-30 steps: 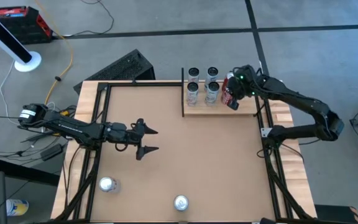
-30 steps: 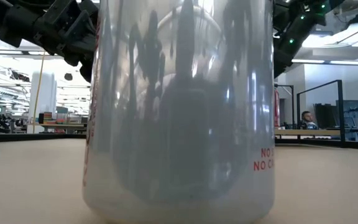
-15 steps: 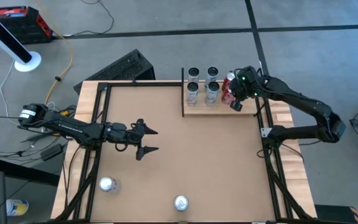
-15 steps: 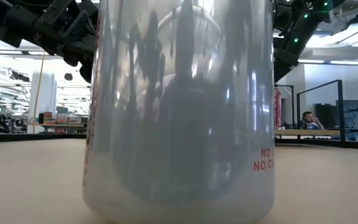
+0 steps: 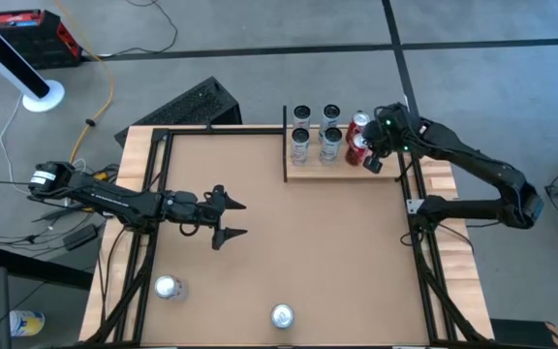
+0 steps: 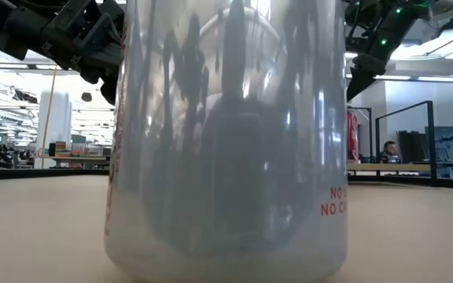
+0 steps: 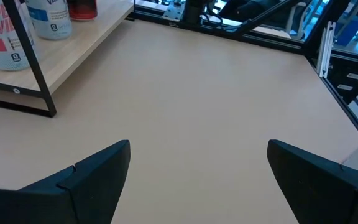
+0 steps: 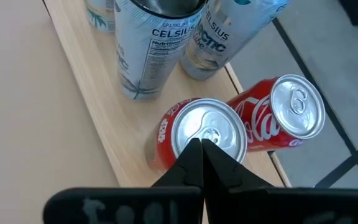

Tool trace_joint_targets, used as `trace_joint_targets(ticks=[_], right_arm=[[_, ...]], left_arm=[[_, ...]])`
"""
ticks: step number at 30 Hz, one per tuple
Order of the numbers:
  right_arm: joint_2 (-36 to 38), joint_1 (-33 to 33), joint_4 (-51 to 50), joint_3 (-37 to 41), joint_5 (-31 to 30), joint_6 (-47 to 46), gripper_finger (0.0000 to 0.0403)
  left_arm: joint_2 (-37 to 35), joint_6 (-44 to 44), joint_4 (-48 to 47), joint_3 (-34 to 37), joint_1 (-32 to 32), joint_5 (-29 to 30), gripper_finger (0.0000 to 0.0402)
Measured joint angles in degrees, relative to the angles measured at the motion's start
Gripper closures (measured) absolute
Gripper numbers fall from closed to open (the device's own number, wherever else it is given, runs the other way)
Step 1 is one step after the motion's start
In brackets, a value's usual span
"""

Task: Place canned beverage on shelf
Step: Put the red soda can on the shelf align with the other red soda can

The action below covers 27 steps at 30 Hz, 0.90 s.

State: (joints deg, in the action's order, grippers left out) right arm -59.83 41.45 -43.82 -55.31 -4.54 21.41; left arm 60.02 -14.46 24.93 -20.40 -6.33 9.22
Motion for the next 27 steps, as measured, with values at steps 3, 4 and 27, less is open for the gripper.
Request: trace_joint_targets(ticks=[3, 4, 27], right_arm=[[-0.02, 0.0, -0.12, 0.0, 0.0, -0.4, 0.0386], [-0.02, 0.0, -0.34, 0.0, 0.0, -0.42, 0.0386], [-5.14, 7.09, 2.06, 1.29, -7.36, -1.68, 0.0386]], left_arm=[[-0.02, -0.26, 0.02, 0.0, 0.0, 0.04, 0.0038], [0.0, -0.32, 0.02, 0.0, 0.0, 0.04, 0.0038], [-0.02, -0.29, 0.13, 0.0, 0.02, -0.01, 0.0038]])
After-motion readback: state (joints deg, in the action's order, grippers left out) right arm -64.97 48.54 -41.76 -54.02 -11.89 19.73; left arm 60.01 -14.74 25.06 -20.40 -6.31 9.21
